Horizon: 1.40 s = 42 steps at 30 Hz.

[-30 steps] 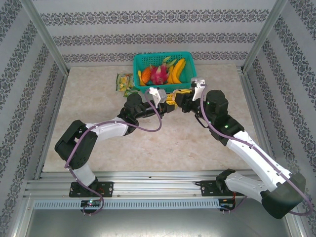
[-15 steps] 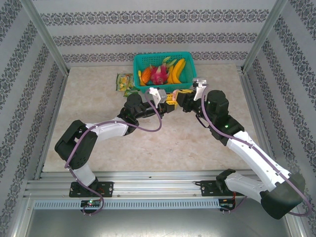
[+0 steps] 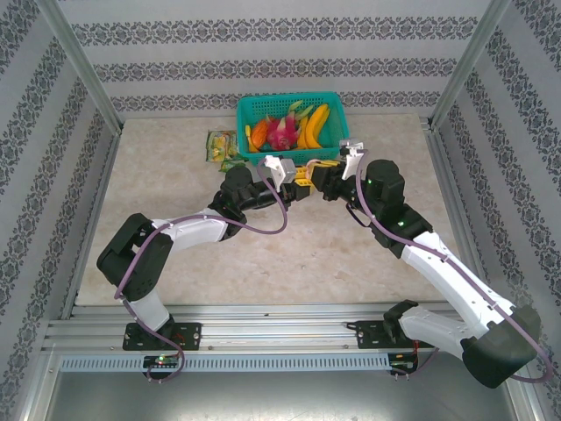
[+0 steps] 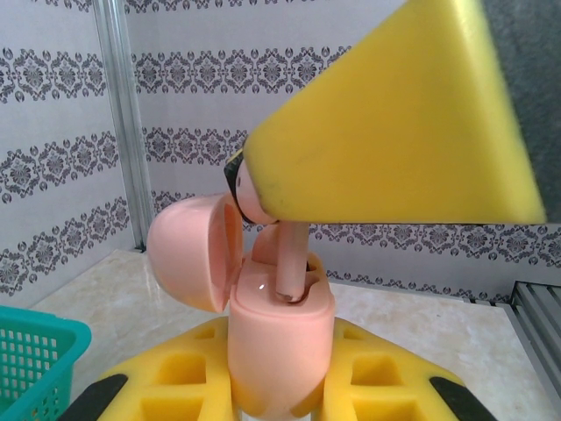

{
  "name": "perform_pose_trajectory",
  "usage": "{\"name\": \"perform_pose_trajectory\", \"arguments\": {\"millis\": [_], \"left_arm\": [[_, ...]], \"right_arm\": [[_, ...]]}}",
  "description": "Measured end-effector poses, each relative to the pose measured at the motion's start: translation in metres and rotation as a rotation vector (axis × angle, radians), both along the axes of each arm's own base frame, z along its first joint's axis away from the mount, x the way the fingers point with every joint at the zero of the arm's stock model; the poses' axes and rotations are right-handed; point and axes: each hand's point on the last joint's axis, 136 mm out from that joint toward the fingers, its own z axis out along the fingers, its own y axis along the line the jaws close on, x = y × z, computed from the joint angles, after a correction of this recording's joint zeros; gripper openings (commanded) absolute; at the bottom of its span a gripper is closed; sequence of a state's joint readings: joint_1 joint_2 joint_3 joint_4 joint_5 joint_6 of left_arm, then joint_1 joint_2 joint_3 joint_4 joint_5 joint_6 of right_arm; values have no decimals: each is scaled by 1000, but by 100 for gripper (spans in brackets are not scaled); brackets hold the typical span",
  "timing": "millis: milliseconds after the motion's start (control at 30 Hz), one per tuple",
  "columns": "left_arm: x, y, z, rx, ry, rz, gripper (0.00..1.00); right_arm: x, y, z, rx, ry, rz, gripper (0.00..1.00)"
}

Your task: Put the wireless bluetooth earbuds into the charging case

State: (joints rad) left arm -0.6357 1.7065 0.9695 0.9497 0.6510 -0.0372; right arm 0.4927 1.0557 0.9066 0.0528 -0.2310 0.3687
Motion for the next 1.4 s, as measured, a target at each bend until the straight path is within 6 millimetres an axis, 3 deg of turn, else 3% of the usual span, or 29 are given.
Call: {"name": "perform_pose_trajectory", "arguments": {"millis": [733,1400], "left_arm": [[0,1,-1,11,6,6,0],[10,4,-8,27,37,57,0]], "right_arm": [[-1,-8,-4,-3,8,-15,21],[8,6,-14,-76,42,41,20]]}}
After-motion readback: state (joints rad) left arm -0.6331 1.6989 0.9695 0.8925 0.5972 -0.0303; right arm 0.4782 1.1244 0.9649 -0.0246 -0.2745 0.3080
